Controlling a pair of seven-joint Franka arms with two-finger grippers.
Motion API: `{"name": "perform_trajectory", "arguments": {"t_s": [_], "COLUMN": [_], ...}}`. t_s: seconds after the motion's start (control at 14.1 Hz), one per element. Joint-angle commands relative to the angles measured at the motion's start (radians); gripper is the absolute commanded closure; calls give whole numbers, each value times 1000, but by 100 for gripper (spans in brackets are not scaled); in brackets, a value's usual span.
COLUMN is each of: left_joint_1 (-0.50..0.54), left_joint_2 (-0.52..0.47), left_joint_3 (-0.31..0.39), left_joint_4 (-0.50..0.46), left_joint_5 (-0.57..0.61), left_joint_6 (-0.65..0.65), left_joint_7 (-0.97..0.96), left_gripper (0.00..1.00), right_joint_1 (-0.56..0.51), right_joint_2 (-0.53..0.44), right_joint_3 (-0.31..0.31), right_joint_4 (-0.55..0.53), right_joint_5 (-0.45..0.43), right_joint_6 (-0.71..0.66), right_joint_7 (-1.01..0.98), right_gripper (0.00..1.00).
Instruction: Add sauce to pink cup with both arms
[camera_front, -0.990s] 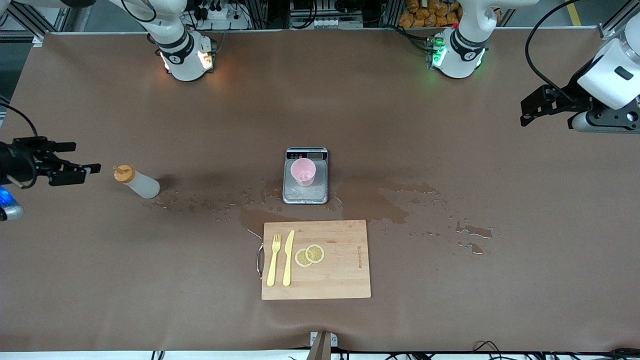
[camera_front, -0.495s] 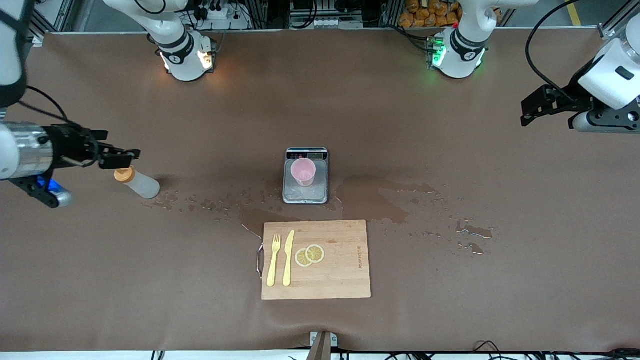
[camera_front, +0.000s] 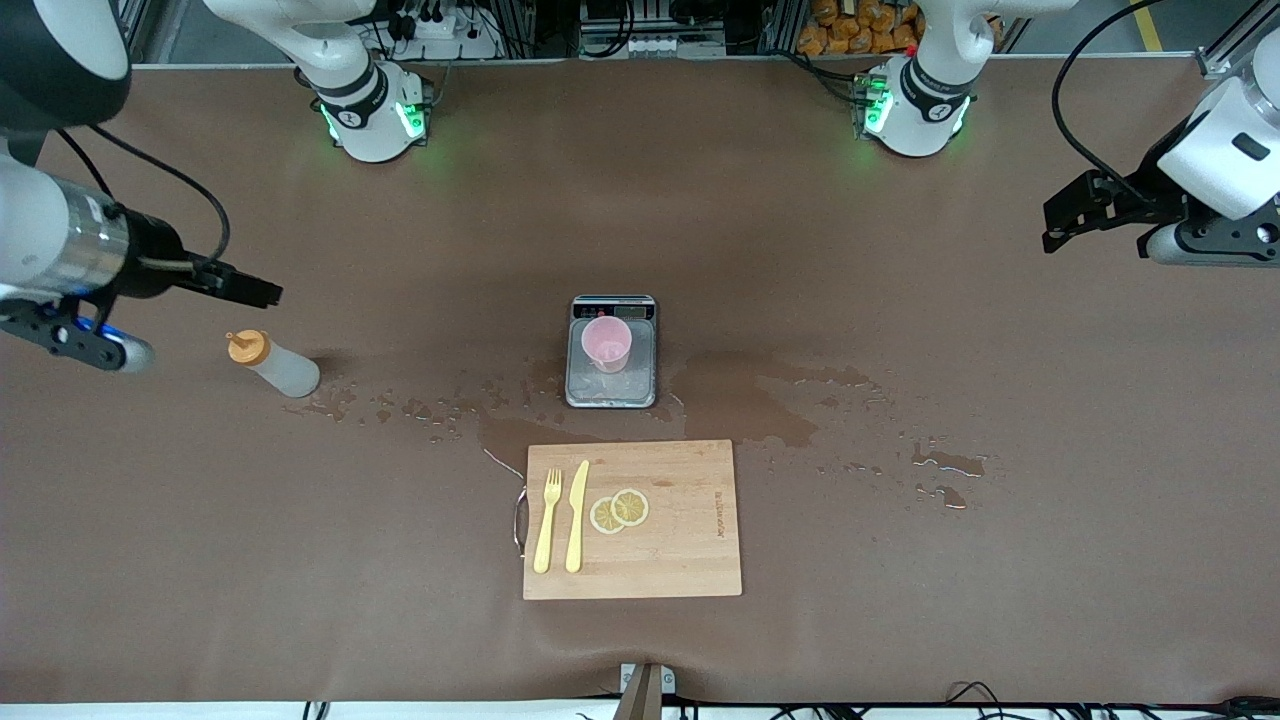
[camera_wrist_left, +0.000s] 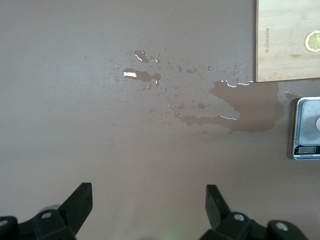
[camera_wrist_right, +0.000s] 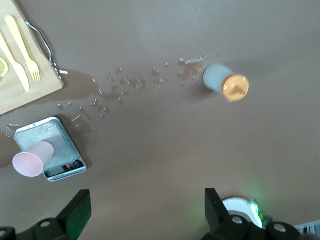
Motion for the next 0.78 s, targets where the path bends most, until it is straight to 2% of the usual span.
{"name": "perform_trajectory", "arguments": {"t_s": [0.0, 0.21, 0.49, 0.71], "left_joint_1": [3, 4, 4, 4], "left_joint_2": [-4, -3, -3, -1], "left_joint_3": [2, 2, 2, 2], "left_joint_4": [5, 5, 5, 5], "left_joint_5": [-13, -11, -11, -10], "left_joint_6": [-3, -4, -2, -2], "left_joint_7": [5, 5, 7, 7], "left_gripper": [0, 0, 0, 0], "right_joint_1": [-21, -18, -26, -34], "right_joint_2": [-227, -286, -277, -242], "right_joint_3": [3, 3, 2, 3], "right_joint_4": [-313, -395, -375, -341], "right_joint_5": [-28, -42, -71, -168], "right_joint_6": [190, 265, 336, 350], "right_joint_7": [-71, -71, -74, -81], "right_gripper": [0, 0, 0, 0]}}
